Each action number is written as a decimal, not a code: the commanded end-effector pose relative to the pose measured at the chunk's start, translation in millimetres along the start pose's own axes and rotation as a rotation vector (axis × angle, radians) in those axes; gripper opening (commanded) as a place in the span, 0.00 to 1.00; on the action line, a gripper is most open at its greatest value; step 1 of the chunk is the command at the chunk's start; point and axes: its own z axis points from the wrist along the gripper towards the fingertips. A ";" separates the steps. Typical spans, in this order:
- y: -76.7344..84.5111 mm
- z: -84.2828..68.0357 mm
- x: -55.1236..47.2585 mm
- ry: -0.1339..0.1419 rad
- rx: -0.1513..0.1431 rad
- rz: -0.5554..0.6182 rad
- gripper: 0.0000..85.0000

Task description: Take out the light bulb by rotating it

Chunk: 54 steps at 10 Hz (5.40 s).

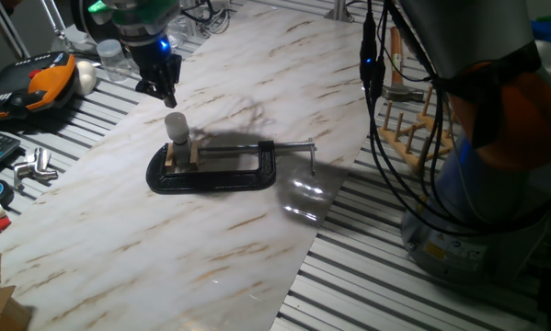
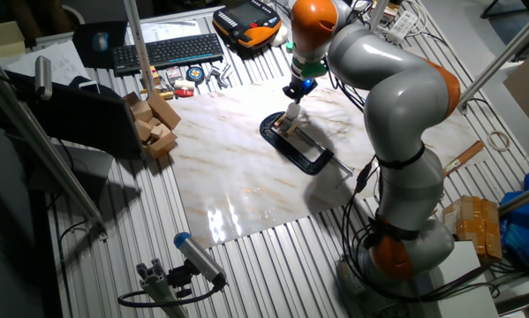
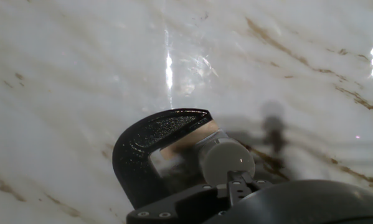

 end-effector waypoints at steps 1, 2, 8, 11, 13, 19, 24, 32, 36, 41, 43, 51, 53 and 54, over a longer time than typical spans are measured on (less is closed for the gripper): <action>0.1 -0.1 0.0 -0.006 0.010 0.003 0.00; 0.1 -0.1 0.0 -0.002 0.016 0.005 0.00; 1.8 -0.5 0.1 -0.003 -0.008 -0.017 0.00; 0.9 1.4 -1.6 -0.007 -0.005 -0.025 0.00; 2.2 2.6 -1.9 0.002 0.006 -0.023 0.00; 4.9 1.8 -1.1 0.045 -0.010 0.096 0.00; 7.4 2.6 -1.3 0.042 -0.048 0.278 0.00; 9.1 2.2 -0.2 0.087 -0.041 0.811 0.00; 10.3 2.4 0.1 0.119 -0.034 1.080 0.00; 9.7 1.7 1.0 0.072 -0.019 1.420 0.00; 9.6 2.0 1.0 0.065 -0.019 1.533 0.00; 10.2 3.1 0.5 0.062 -0.046 2.124 0.00; 9.9 2.5 0.1 0.034 -0.069 2.280 0.00; 10.0 1.8 0.7 0.030 -0.070 2.357 0.00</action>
